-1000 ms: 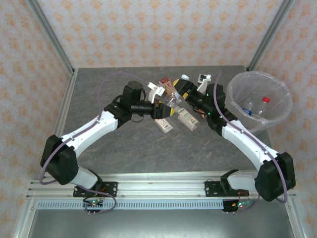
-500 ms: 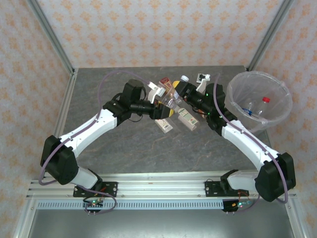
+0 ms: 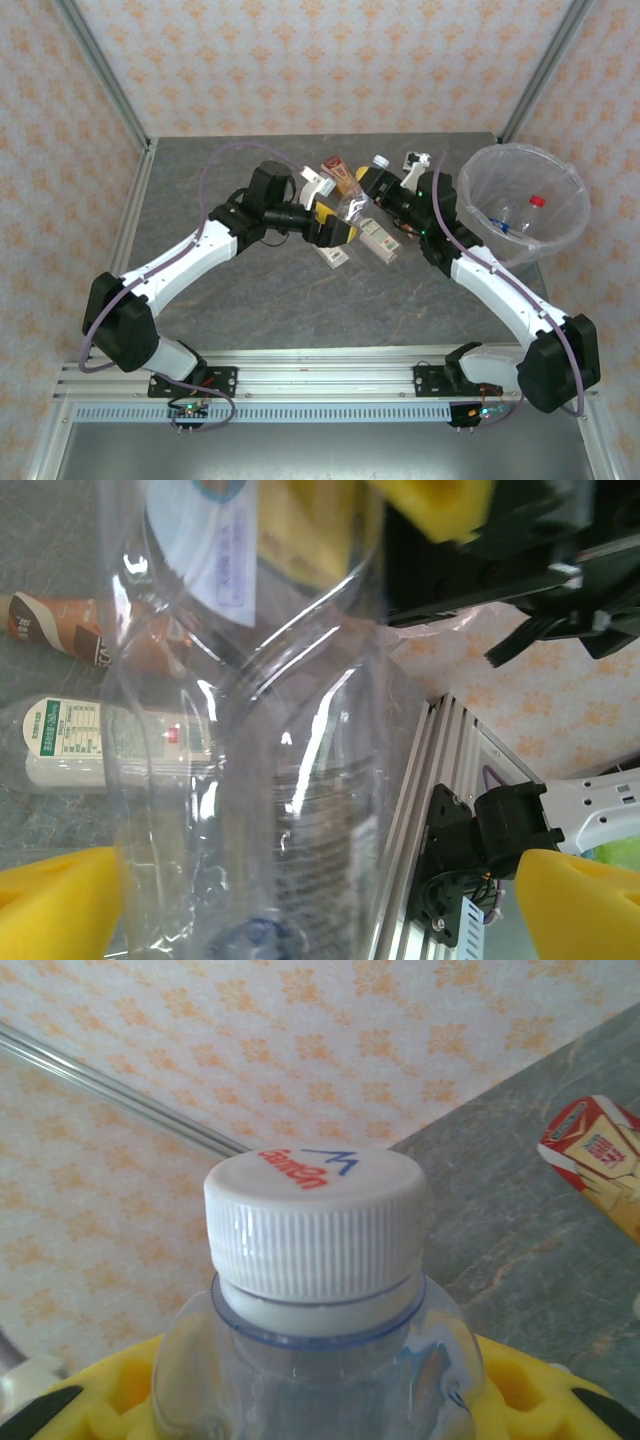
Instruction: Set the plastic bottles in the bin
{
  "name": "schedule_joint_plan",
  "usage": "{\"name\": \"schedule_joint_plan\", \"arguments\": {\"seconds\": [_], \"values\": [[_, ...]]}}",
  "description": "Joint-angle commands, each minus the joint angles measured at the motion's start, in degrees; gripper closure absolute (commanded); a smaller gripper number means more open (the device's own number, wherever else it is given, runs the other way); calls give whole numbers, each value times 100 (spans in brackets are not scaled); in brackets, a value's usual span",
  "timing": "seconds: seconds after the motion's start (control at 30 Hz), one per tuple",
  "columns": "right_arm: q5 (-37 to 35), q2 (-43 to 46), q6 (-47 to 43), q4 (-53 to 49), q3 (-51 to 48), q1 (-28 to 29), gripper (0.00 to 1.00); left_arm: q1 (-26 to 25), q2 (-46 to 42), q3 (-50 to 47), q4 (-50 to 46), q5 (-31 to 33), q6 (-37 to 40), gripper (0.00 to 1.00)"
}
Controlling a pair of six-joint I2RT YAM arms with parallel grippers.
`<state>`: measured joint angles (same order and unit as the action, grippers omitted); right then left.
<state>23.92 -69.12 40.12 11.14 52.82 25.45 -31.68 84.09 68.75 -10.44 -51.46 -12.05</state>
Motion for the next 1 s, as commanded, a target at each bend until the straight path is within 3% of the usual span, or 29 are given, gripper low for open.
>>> {"name": "schedule_joint_plan", "arguments": {"seconds": [0.0, 0.23, 0.47, 0.63, 0.97], "values": [[-254, 273, -453, -390, 172, -7, 68, -7, -453, -149, 387, 19, -18, 0], [-681, 385, -1216, -1265, 604, -5, 68, 114, -884, -568, 921, 900, -444, 0], [-1258, 570, -1925, -1942, 1007, -10, 67, 127, -1492, -1159, 1130, 3462, -814, 0], [-1571, 646, -2192, -2202, 1202, -10, 67, 153, -1667, -1474, 1163, 4608, -1054, 0], [-2231, 824, -2442, -2652, 1617, -7, 71, 197, -1600, -1710, 972, 5855, -1495, 0]]}}
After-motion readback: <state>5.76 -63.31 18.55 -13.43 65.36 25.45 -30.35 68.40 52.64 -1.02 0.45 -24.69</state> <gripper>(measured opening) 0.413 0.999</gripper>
